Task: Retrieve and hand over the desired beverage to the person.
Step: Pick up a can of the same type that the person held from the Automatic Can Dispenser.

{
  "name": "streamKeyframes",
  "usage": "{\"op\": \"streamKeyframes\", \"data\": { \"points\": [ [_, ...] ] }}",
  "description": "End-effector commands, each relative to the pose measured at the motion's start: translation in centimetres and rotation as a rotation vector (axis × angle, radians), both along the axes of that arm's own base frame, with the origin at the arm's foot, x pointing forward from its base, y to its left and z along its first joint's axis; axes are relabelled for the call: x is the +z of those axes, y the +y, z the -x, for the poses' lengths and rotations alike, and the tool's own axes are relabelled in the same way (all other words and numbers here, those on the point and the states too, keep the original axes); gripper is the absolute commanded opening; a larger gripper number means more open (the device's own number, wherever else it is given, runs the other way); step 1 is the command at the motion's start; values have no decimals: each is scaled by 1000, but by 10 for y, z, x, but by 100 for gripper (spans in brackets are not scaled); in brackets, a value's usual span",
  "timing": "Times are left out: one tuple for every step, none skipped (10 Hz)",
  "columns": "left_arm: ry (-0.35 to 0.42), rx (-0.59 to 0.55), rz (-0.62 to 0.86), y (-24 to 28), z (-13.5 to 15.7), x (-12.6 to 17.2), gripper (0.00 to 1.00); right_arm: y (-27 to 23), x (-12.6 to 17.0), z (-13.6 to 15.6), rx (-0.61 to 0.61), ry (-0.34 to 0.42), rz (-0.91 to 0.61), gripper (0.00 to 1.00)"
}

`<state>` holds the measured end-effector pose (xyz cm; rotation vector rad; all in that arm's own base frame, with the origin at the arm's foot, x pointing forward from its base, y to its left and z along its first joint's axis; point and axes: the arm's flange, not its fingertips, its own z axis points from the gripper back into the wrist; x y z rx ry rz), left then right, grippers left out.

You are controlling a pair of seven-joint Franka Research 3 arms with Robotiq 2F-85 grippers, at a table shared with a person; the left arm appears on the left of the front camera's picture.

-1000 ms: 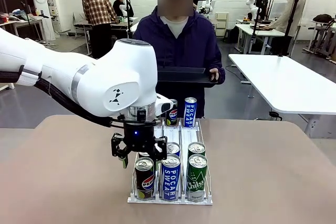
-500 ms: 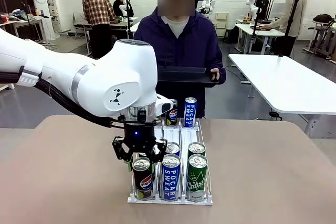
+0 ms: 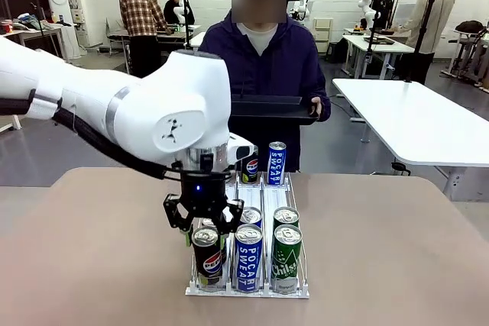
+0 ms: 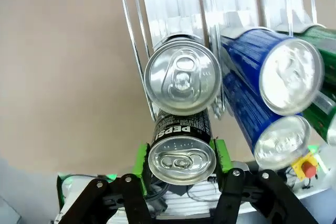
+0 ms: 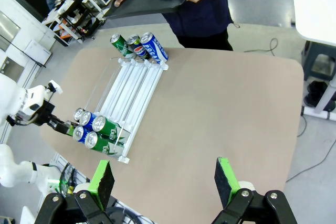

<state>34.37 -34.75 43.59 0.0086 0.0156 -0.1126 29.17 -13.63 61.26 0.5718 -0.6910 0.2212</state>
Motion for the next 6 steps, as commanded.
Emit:
{"op": "streamKeyframes", "data": {
  "points": [
    [-5,-74,-9,-1,2,69,7,-2,0,-2,21,-16,-24,100],
    [-21,-101,-11,-6,3,103,7,-2,0,-2,21,-16,-24,100],
    [-36,-114,4,-11,3,135,7,-2,0,-2,21,-16,-24,100],
    [-49,-115,-3,-17,4,164,7,-2,0,-2,21,-16,-24,100],
    [-55,-97,-12,-23,4,190,7,-2,0,-2,21,-16,-24,100],
    [-97,-61,2,-29,-1,211,7,-2,0,-2,21,-16,-24,100]
  ]
}}
